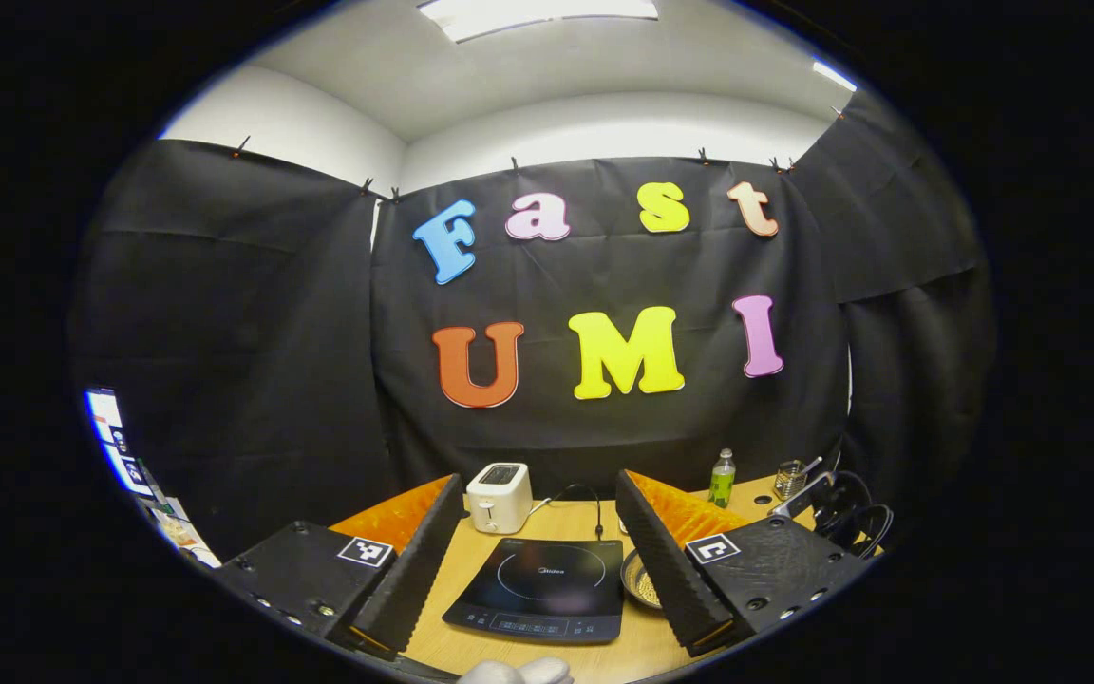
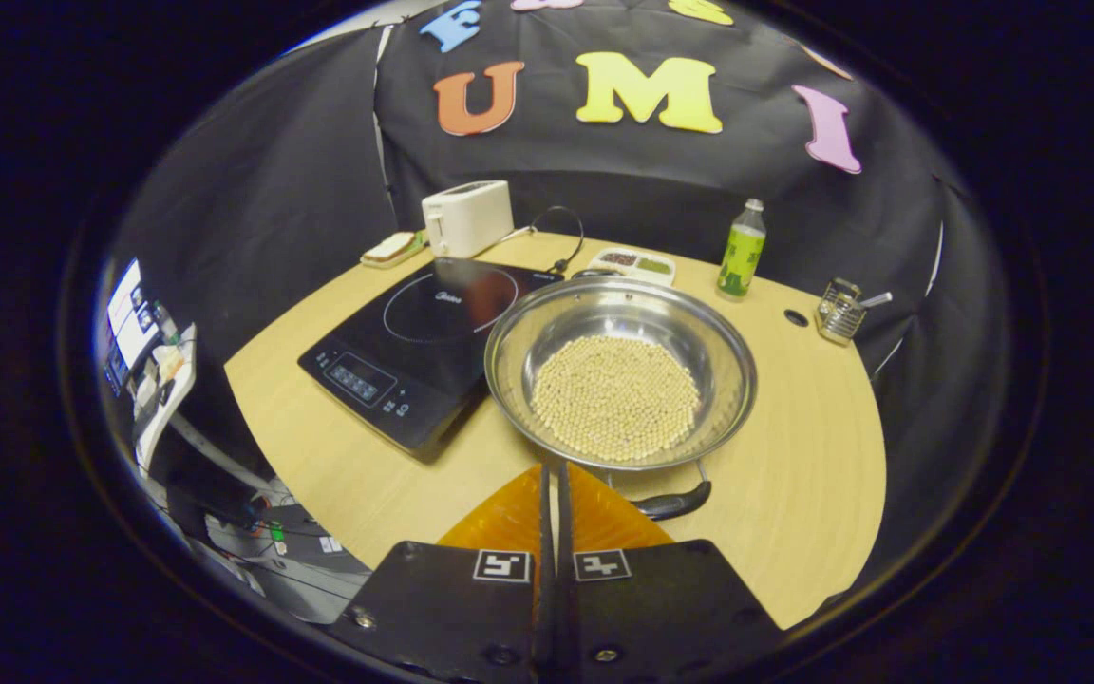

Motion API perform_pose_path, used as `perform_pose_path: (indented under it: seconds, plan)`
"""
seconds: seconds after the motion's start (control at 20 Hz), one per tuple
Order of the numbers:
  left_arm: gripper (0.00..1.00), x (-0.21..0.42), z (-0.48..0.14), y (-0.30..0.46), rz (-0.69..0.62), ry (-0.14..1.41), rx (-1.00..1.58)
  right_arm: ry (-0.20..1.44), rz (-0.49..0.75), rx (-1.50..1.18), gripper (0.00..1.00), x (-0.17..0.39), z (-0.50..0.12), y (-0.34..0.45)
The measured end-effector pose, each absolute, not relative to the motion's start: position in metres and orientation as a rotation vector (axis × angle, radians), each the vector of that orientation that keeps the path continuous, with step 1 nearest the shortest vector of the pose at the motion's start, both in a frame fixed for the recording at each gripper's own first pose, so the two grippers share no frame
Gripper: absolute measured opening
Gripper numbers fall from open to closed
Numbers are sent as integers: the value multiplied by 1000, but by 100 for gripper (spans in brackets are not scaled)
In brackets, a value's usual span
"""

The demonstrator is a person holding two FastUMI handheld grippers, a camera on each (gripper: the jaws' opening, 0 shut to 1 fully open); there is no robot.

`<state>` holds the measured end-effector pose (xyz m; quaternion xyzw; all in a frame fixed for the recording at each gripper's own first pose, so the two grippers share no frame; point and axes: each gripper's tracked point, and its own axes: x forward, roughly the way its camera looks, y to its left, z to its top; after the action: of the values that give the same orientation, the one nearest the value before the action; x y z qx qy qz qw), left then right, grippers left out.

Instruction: First push the handle of the pot to place it horizontally, then grasp the pot with both hands and set it on the induction cooktop.

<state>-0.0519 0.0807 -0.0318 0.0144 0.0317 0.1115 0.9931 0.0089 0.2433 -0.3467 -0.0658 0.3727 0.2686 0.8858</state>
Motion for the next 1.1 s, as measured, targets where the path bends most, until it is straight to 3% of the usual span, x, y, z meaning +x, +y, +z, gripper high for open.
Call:
perform_pose_path:
  seconds: [0.15,0.4,1.1]
  plan:
    - [96,-53,-36,86,255,81,39,818,561,-163,4,13,-371,245]
    - [96,-50,-45,93,287,113,31,845,551,-171,0,26,-387,242]
    - [96,-26,-51,72,241,121,2,884,481,-131,4,44,-397,194]
